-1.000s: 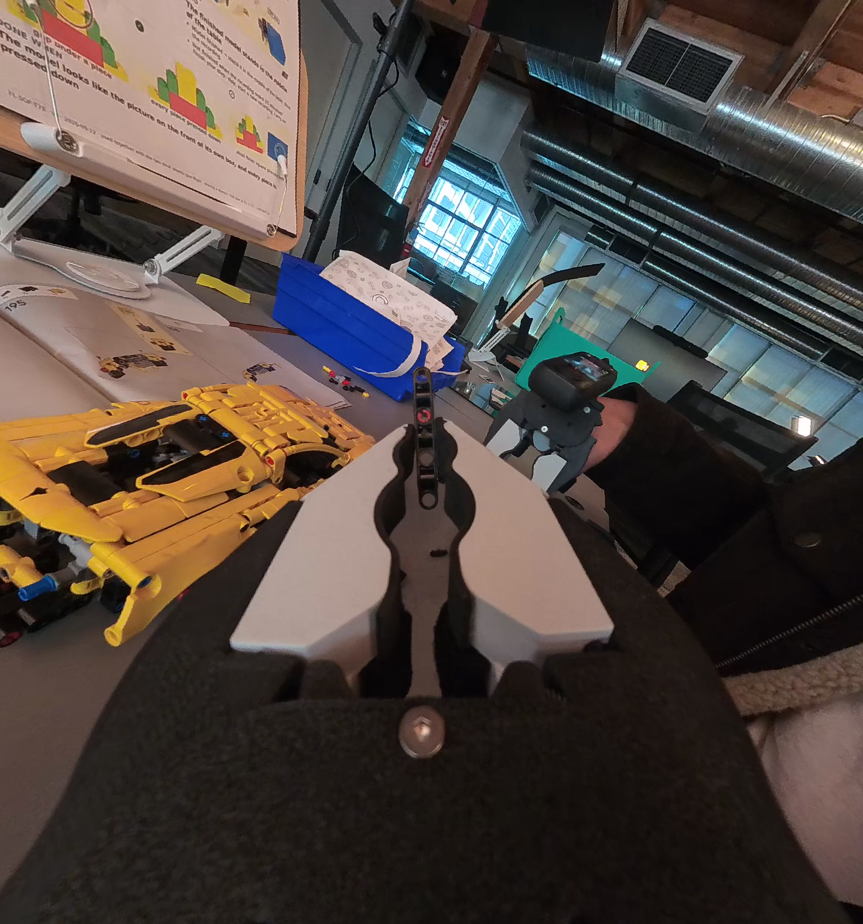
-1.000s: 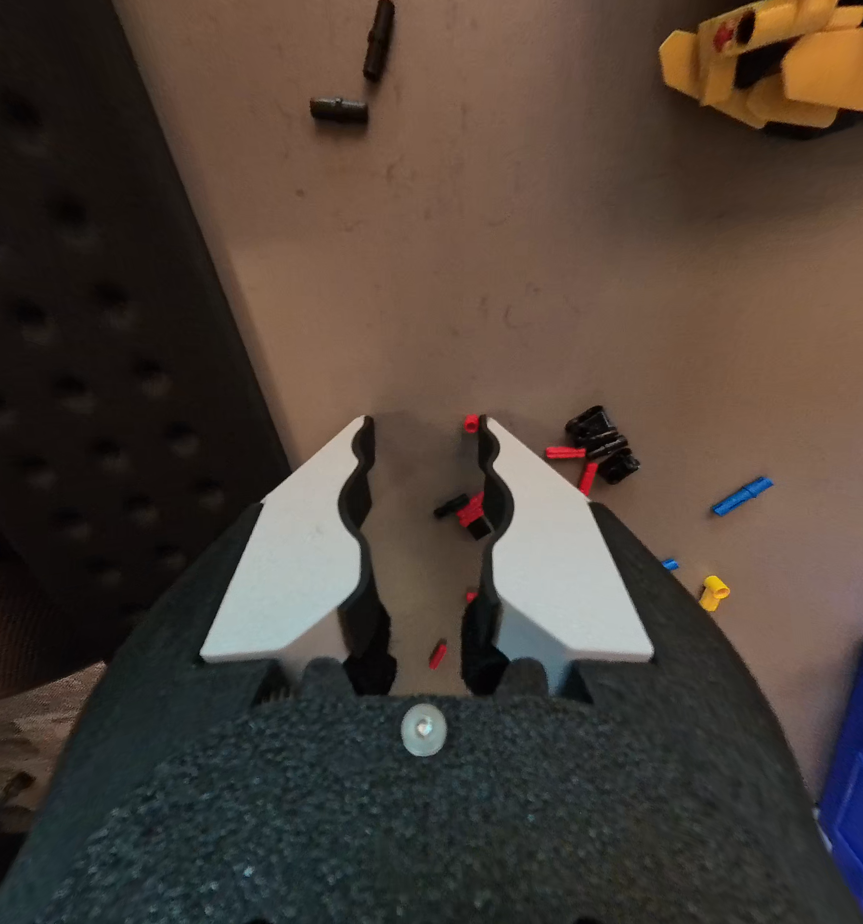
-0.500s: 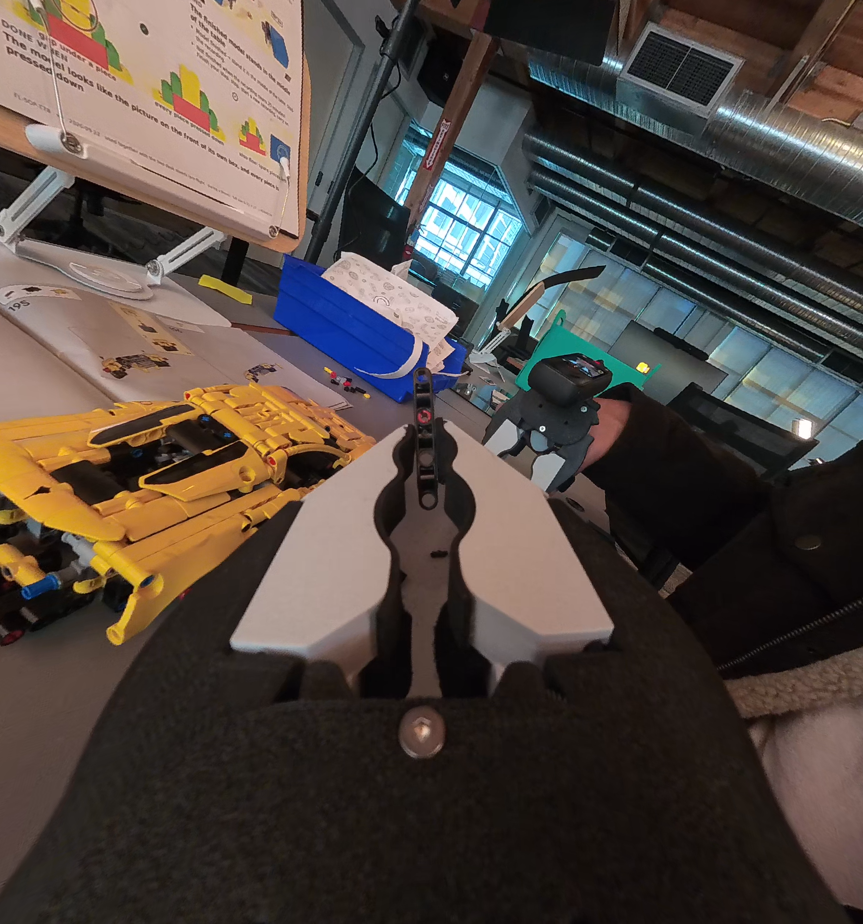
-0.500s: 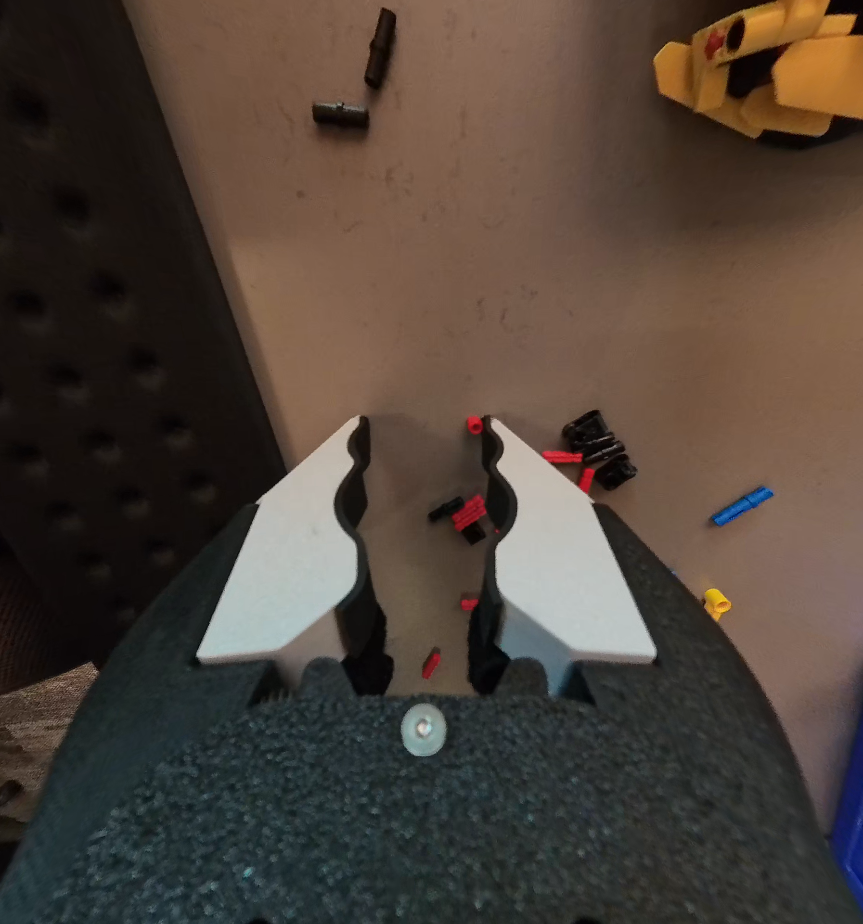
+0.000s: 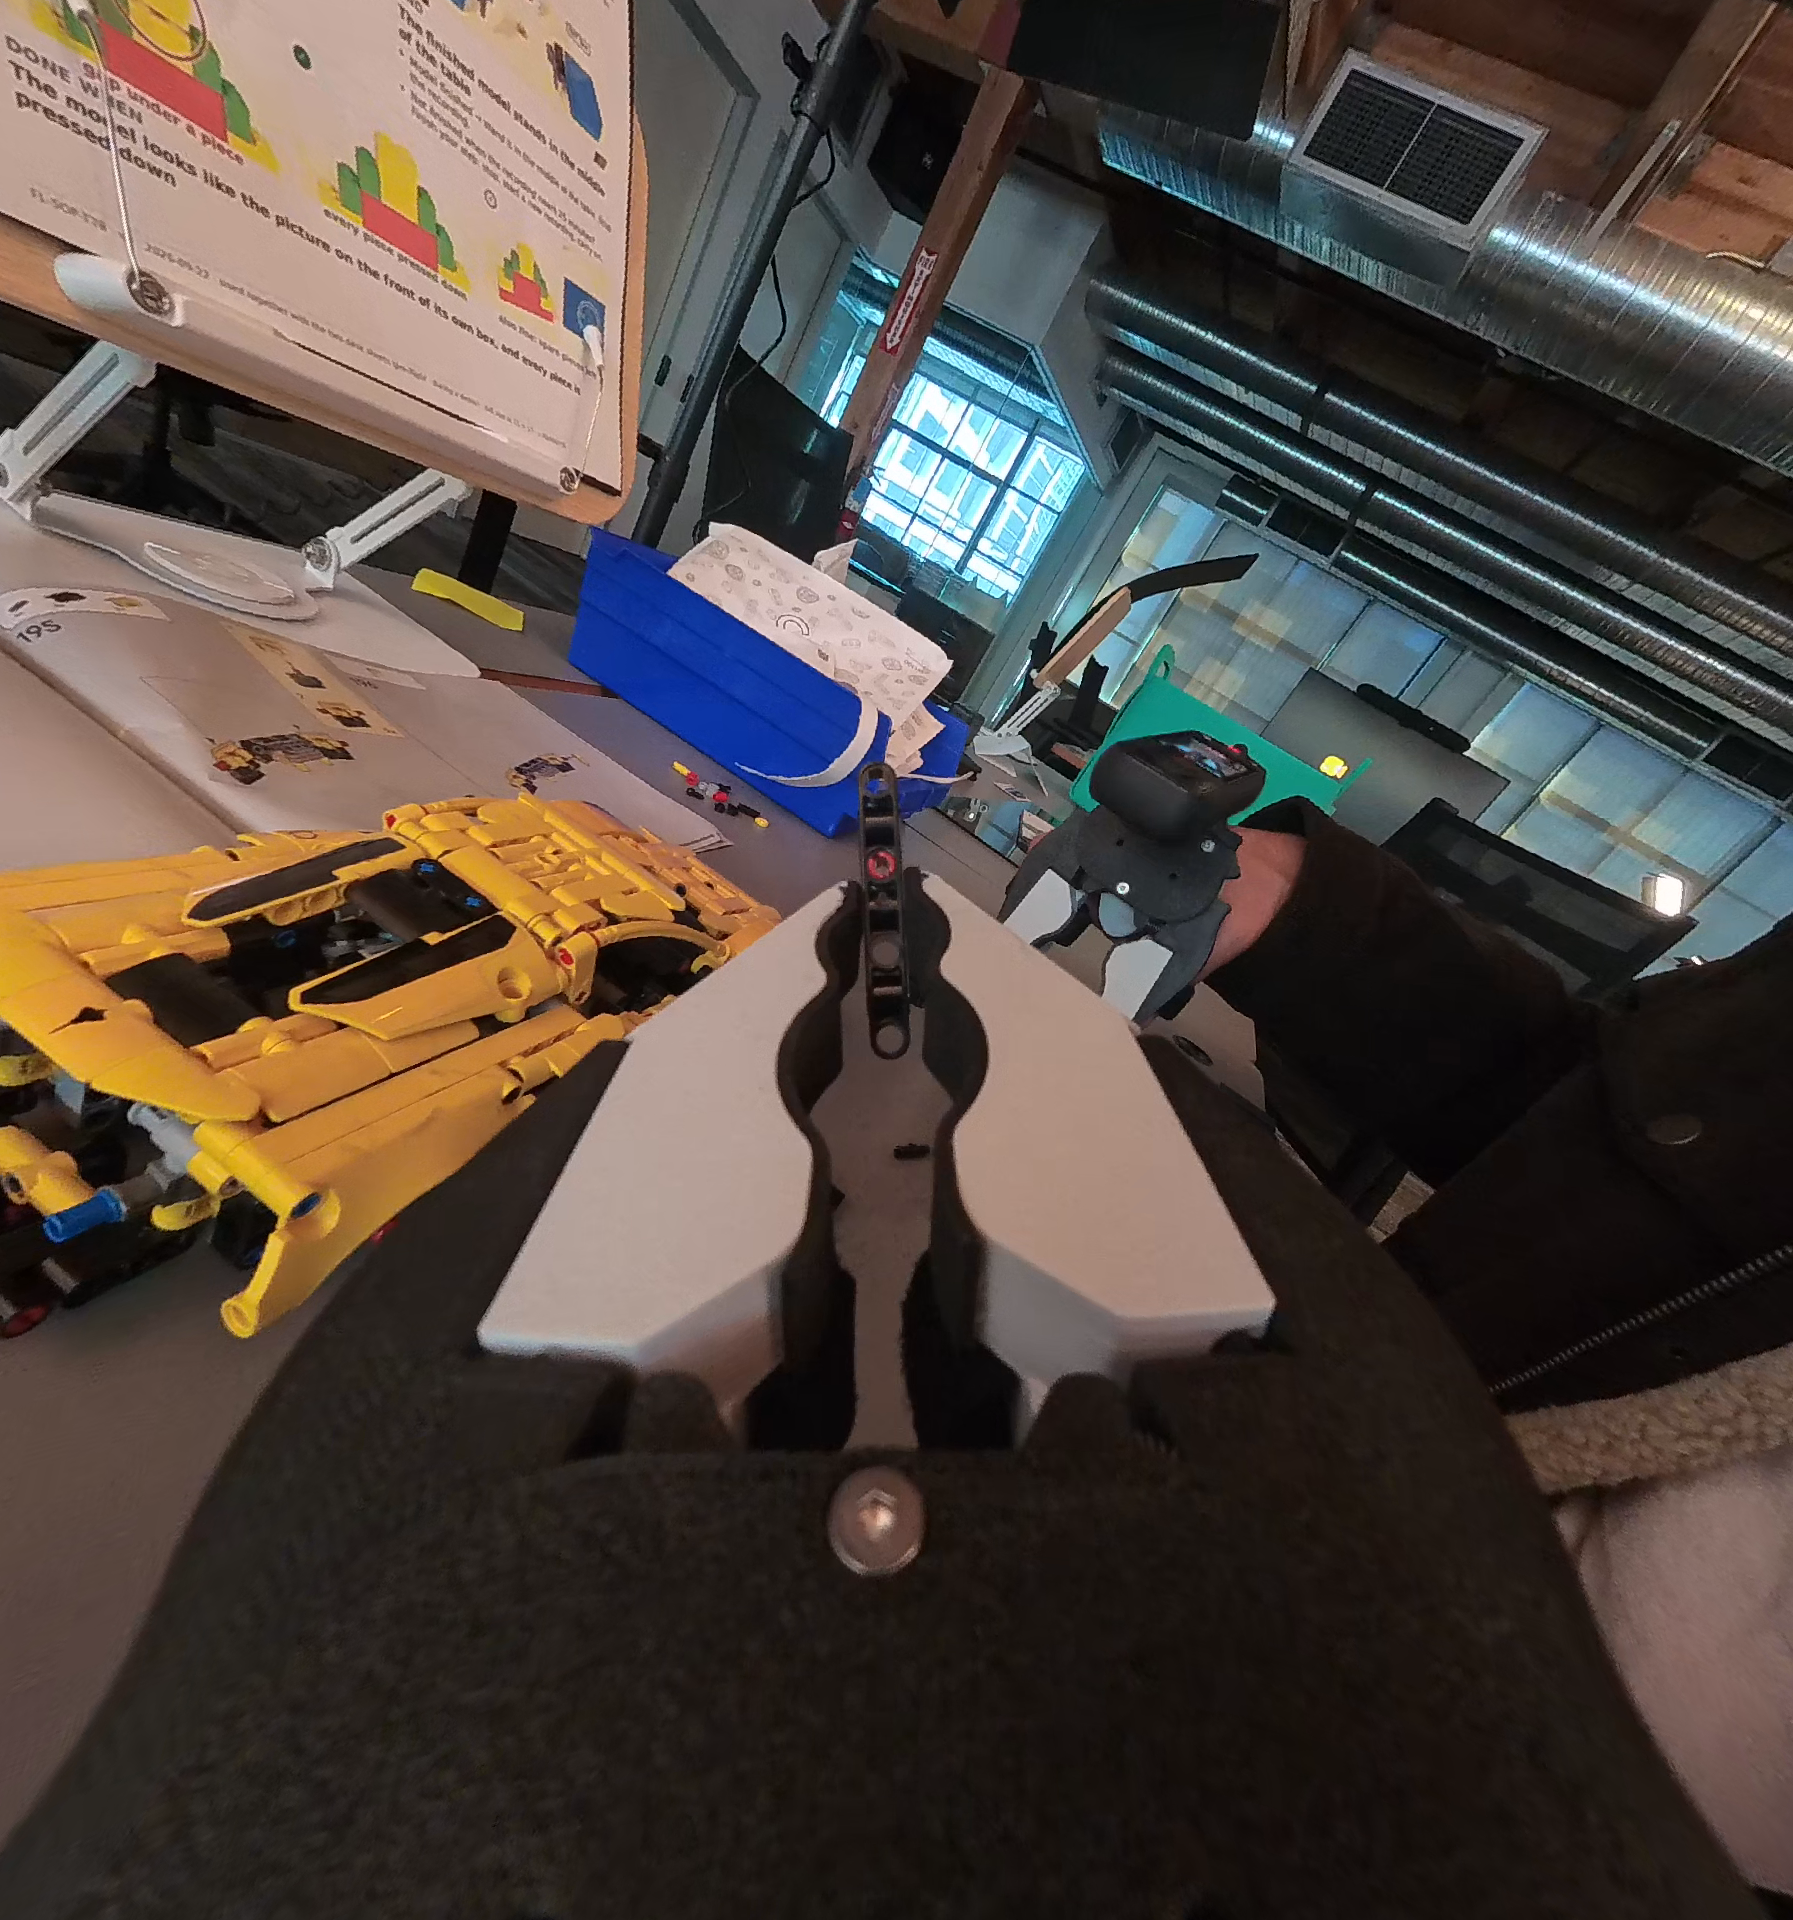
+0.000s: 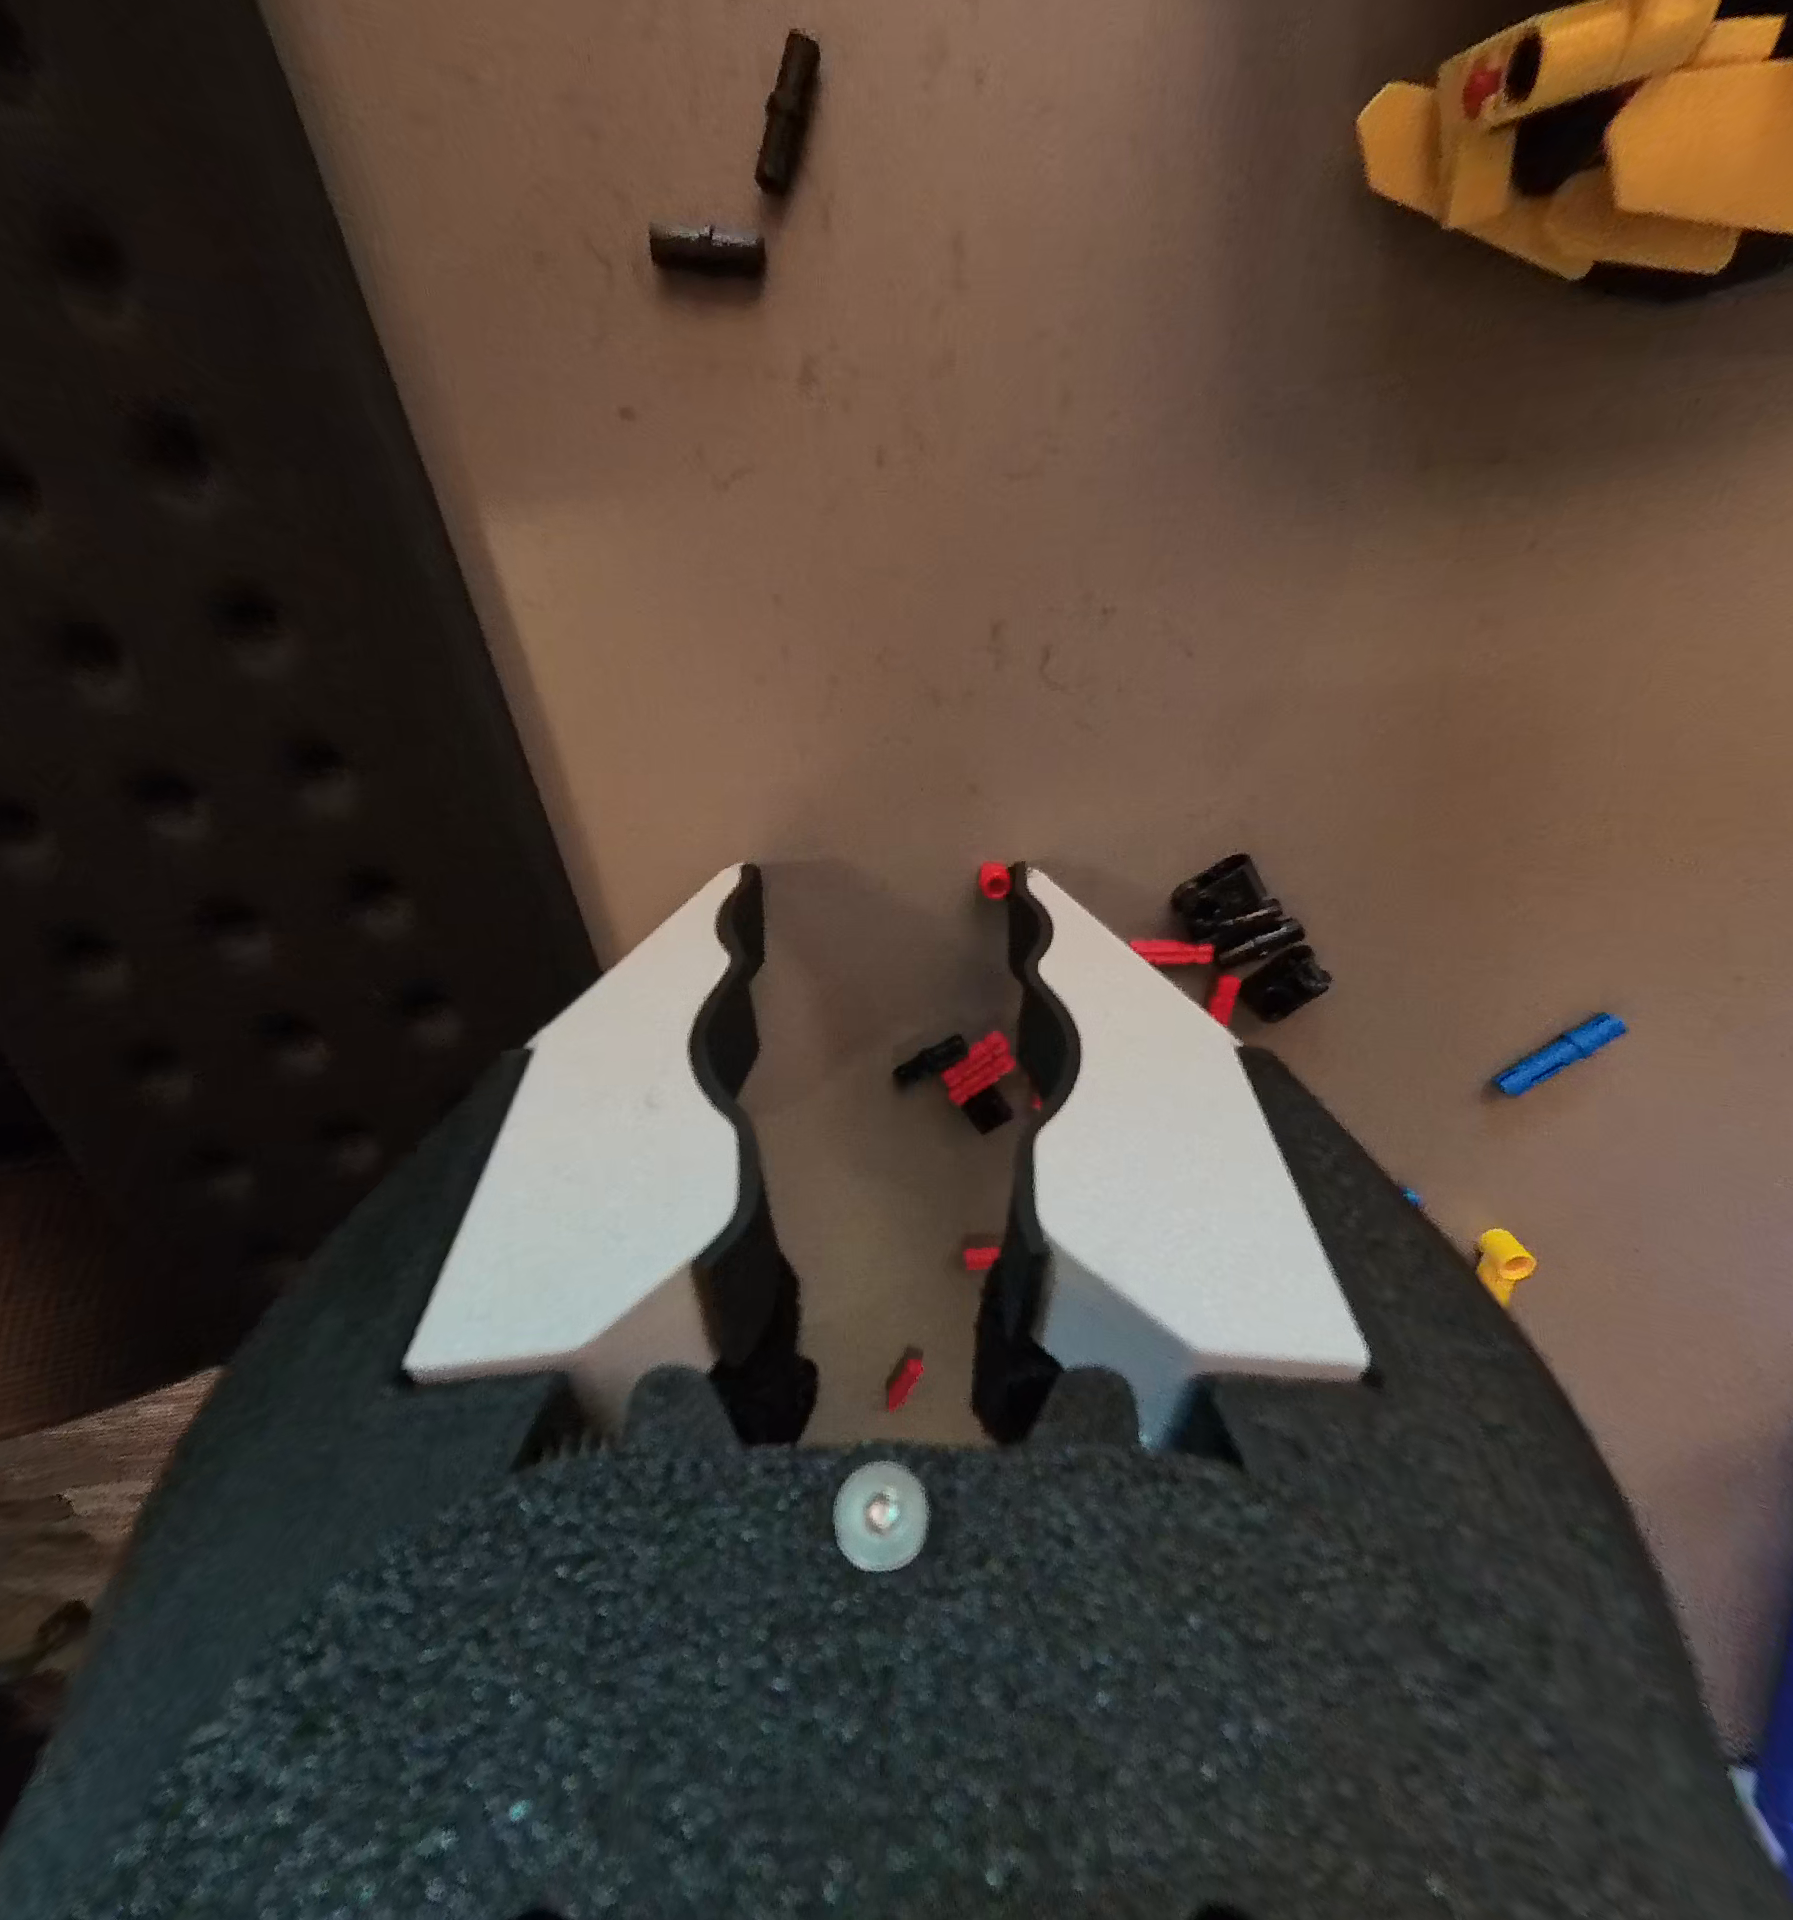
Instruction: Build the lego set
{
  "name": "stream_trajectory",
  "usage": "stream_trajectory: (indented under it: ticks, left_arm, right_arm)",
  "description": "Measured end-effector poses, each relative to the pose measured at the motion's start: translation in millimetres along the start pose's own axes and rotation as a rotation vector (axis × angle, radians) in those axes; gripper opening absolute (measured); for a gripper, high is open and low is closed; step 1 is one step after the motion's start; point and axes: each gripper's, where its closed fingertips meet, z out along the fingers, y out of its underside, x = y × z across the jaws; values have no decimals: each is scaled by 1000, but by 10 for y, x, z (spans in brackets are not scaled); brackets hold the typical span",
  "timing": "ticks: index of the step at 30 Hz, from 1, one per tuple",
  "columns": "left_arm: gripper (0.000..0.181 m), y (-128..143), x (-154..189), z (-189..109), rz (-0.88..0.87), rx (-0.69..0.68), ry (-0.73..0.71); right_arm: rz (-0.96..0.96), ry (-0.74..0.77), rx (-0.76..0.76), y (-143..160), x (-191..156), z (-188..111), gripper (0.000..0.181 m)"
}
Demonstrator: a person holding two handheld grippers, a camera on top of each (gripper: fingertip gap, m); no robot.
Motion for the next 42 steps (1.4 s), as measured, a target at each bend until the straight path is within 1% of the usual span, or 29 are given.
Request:
stream_trajectory:
  ticks: [6,11,15,19,27,30,35,38,40,42]
  left_arm:
    - [7,2,-6,0,-4,0,-1]
    - [7,1,-7,-1,-5,0,-1]
    - [7,0,-7,0,-7,1,0]
    - [7,3,-5,1,-7,0,1]
    - [7,4,-6,0,-8,0,1]
    - [7,6,-3,1,-8,-1,2]
    - [7,8,-2,1,-9,-2,3]
    - [7,14,0,4,-10,-5,4]
    - [7,16,0,5,-9,-6,4]
    - [7,19,0,7,-10,-7,5]
  right_arm:
    - [39,-23,0,2,29,-10,43]
    - [49,9,8,18,105,-19,35]
    - [53,41,20,19,172,-37,33]
    - [53,66,20,33,219,-47,26]
    - [74,4,43,-12,148,-34,5]
    - [75,30,26,1,167,-26,4]
    - [82,24,11,17,147,-14,7]
    - [79,17,10,7,129,-14,4]
    - [71,17,21,-32,120,-33,4]
    - [55,1,65,-134,71,-74,4]
